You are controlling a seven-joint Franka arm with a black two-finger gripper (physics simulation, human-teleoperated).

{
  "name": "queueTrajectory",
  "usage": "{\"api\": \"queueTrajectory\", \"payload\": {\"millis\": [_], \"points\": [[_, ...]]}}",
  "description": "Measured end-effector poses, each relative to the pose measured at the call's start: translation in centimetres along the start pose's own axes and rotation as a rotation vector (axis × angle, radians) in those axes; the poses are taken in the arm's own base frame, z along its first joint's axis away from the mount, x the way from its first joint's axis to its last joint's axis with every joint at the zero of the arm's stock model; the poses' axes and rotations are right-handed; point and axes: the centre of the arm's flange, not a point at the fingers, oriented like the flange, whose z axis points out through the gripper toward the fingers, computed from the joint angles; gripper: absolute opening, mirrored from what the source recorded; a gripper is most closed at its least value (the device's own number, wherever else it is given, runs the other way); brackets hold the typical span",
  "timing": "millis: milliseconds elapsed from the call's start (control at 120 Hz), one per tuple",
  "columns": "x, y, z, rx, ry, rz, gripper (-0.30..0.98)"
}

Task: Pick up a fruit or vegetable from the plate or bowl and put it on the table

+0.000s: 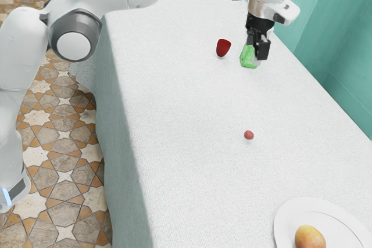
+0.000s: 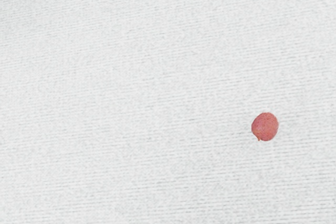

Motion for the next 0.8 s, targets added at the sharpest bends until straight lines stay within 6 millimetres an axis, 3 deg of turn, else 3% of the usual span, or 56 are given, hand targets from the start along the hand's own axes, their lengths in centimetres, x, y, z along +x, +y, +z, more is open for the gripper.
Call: {"api": "queueTrajectory", "payload": {"millis": [58, 108, 167, 317, 417, 542, 633, 750, 800], "points": [[2.7, 1.8, 5.1, -0.019, 0.022, 0.029, 0.67], [4.8, 3.9, 8.3, -0.041, 0.074, 0.061, 0.67], [6.6, 6.4, 10.3, -0.068, 0.155, 0.095, 0.66], [8.6, 13.8, 9.4, -0.115, 0.35, 0.185, 0.66], [8.7, 19.4, 8.8, -0.145, 0.418, 0.252, 0.66], [8.3, 24.6, 8.4, -0.18, 0.464, 0.31, 0.66], [7.4, 28.7, 7.6, -0.216, 0.482, 0.354, 0.66], [4.1, 37.5, 6.0, -0.269, 0.436, 0.472, 0.66], [3.1, 38.9, 6.3, -0.266, 0.375, 0.5, 0.66]]}}
